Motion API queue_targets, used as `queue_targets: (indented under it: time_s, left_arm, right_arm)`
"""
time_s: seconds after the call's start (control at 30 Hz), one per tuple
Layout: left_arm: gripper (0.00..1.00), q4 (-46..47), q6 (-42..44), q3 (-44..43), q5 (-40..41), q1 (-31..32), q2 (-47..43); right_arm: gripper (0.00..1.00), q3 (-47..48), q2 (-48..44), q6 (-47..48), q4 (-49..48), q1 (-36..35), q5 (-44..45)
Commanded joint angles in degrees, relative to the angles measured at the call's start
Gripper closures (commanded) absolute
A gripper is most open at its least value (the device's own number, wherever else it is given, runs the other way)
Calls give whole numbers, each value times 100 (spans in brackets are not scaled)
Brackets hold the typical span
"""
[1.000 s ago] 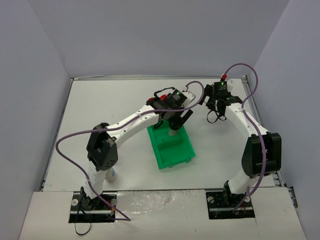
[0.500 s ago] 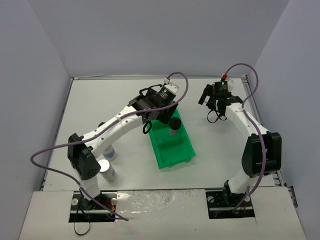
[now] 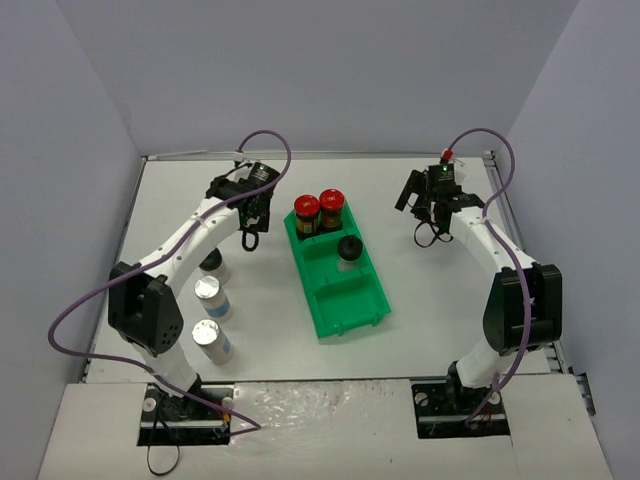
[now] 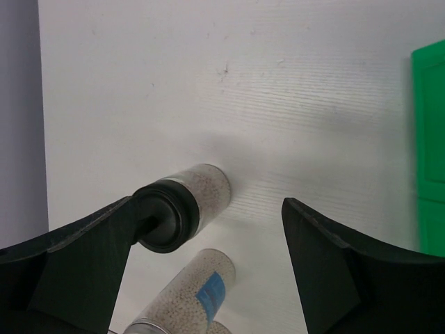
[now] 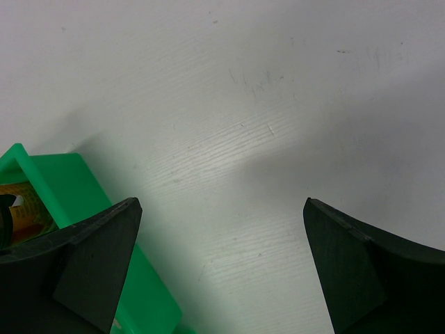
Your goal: Organize the condiment bottles
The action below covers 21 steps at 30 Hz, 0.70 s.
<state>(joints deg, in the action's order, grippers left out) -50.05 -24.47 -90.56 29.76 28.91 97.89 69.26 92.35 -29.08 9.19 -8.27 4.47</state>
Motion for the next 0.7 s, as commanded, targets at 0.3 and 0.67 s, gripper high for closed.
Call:
queue_targets:
  time_s: [0.3, 0.67]
  left_arm:
    - [15, 778, -49, 602, -1104, -1494, -666]
    - [13, 1038, -187, 1225, -1747, -1704, -866]
  right_arm:
    - [0, 9, -103, 8, -251, 27, -17]
    - [0, 104, -37, -8, -249, 20, -82]
